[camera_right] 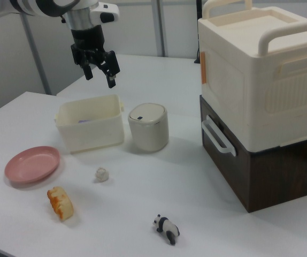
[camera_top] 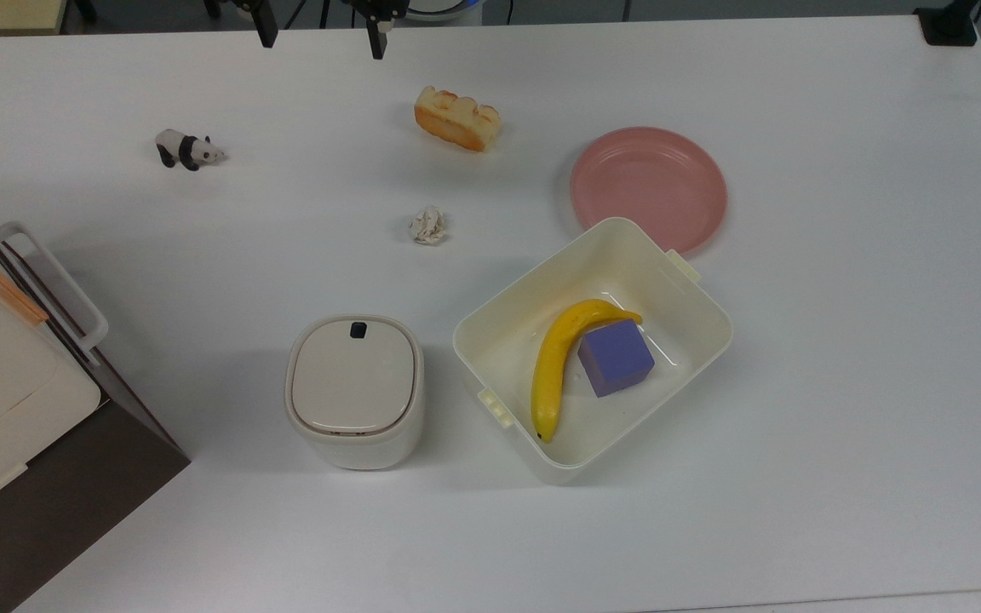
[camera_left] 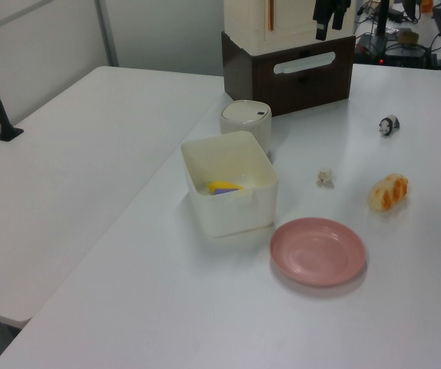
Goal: Put the bread on the table
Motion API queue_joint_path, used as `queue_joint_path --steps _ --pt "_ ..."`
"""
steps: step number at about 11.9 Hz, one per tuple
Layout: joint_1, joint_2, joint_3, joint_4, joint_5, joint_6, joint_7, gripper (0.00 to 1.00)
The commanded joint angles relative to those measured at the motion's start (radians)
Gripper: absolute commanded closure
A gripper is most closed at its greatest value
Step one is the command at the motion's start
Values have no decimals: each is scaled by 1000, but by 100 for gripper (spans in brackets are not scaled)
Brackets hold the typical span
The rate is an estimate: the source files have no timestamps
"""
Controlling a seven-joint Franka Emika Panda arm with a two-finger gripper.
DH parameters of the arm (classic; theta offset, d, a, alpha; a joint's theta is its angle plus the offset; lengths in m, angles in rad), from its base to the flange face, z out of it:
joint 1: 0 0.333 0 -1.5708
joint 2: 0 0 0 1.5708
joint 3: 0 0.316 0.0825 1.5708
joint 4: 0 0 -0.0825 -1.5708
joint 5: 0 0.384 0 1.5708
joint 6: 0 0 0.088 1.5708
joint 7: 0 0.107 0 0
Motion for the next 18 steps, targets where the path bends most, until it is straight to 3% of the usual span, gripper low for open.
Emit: queue_joint_path --steps 1,5,8,18 --pt "16 -18 -11 -28 15 30 20 0" --pt "16 -18 -9 -28 9 28 12 0" --pt "16 -19 -9 -31 11 11 -98 0" --pt "17 -19 -8 -36 12 14 -98 0"
